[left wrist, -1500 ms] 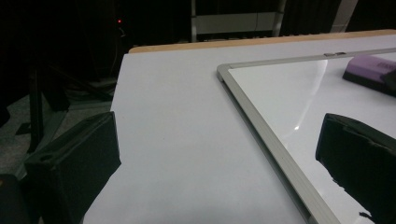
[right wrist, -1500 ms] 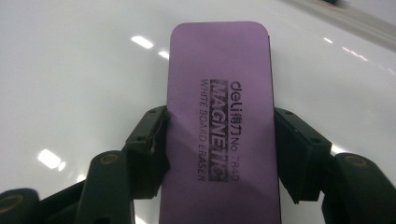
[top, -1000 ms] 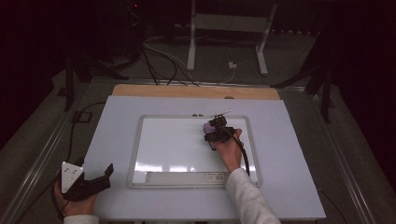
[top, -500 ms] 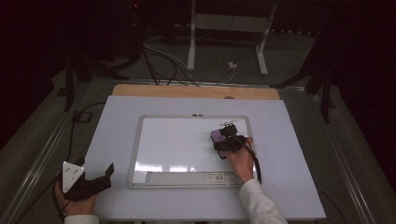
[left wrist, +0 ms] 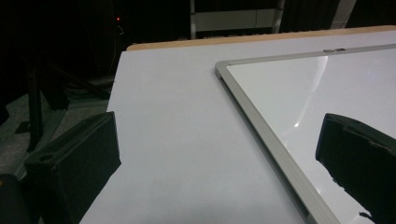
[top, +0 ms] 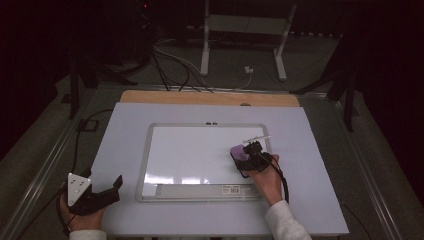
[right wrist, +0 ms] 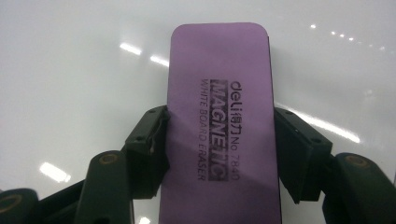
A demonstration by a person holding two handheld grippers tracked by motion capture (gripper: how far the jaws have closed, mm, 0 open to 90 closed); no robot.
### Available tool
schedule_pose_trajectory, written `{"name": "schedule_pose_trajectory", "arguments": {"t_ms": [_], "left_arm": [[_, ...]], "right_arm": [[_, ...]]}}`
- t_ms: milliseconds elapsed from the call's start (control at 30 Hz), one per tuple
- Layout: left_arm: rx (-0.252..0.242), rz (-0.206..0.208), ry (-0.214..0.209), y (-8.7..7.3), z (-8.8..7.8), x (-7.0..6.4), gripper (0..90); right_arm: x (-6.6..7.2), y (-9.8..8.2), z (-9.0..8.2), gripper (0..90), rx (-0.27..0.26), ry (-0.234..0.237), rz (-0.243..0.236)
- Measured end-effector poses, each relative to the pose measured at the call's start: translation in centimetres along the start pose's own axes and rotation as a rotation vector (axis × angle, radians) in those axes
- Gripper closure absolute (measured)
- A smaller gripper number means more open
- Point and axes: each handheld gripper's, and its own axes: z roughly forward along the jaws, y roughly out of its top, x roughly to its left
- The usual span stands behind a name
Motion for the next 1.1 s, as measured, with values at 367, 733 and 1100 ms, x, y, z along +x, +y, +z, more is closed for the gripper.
{"name": "schedule_pose_trajectory", "arguments": {"t_ms": [367,733,1100], "left_arm": [[0.002,-0.003,0.001,0.0,0.0,0.0,0.5],[0.001,-0.004,-0.001,-0.1,0.0,0.0,0.5],[0.002,-0.004,-0.004,-0.1,0.0,0.0,0.5]], "right_arm": [[1.0,-0.6,-0.7,22.1,-0.084,-0.037,-0.092],[2.2,-1.6,-1.3,36.3,-0.145,-0.062,-0.199],[1.9,-1.1,-1.1,37.3,-0.126,-0.089,-0.2]]}}
